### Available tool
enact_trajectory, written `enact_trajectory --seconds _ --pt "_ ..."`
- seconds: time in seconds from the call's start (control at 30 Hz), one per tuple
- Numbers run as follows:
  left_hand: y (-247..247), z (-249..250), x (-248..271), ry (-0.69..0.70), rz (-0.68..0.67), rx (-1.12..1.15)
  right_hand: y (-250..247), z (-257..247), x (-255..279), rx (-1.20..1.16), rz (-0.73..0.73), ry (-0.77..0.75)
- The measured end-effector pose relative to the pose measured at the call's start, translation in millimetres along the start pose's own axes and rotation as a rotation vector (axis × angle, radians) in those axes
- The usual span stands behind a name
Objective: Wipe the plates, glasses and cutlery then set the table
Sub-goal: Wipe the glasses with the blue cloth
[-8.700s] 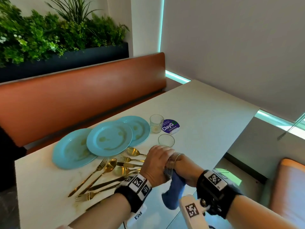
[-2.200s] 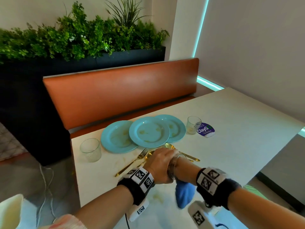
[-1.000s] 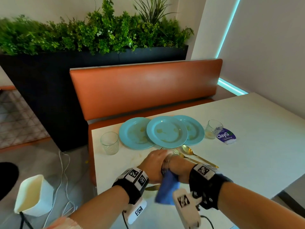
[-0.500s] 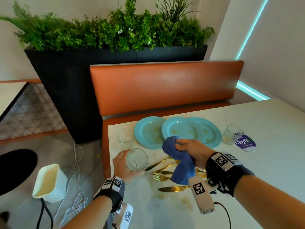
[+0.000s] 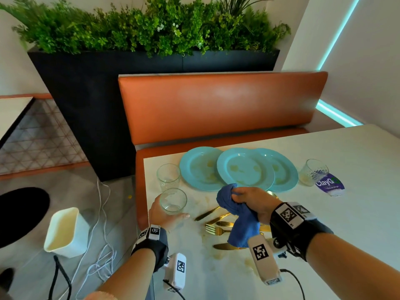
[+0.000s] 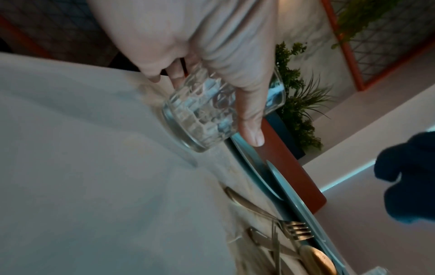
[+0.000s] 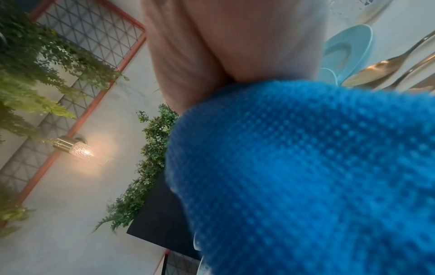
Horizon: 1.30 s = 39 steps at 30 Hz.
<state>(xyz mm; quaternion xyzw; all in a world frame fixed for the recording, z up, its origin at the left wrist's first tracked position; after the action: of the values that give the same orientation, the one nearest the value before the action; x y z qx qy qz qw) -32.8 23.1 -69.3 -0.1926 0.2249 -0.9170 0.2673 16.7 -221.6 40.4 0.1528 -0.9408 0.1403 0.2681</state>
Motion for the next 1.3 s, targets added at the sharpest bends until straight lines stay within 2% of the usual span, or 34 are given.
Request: enact_trajectory --seconds 0.27,0.37,0.53,0.6,0.73,0.83,0.9,1.07,1.3 --pt "27 -28 -34 -0.003 -0.006 0.019 -12 4 -2 0.004 0.029 0.002" --pt "17 -14 -24 -0.017 -0.004 -0.035 -17 4 -1 -0.011 0.035 -0.003" --pt "-8 -3 -3 -0.106 0.036 -0.303 -27 6 0 -0.001 0.05 -0.01" --pt "-13 -3 3 -0.112 0.077 -0.283 -33 7 1 -0.002 0.059 -0.007" --pt "-24 28 22 0.078 0.221 -0.091 -47 6 4 -0.014 0.073 -0.014" --pt "-20 78 36 0.298 0.256 0.019 -61 4 6 0.002 0.103 -0.027" --pt "-6 120 45 0.443 0.227 0.018 -74 3 7 -0.012 0.125 -0.034" --pt "66 192 58 0.563 0.056 -0.021 -115 5 8 -0.025 0.172 -0.04" --pt "217 259 61 0.522 -0.205 -0.092 -229 21 -17 -0.113 0.273 -0.004"
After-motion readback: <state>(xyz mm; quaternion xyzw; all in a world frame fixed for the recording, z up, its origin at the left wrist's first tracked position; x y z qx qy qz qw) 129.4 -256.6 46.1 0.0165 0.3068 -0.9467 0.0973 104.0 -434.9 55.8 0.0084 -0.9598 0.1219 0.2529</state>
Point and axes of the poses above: each hand's wrist, its own x-axis away from the middle knuckle, its own y-axis out of the palm, z = x × y, the point moved 7 cm from there along -x, towards the middle knuckle, and after that the axes turned 5 degrees about z, right-handed, at the moved point
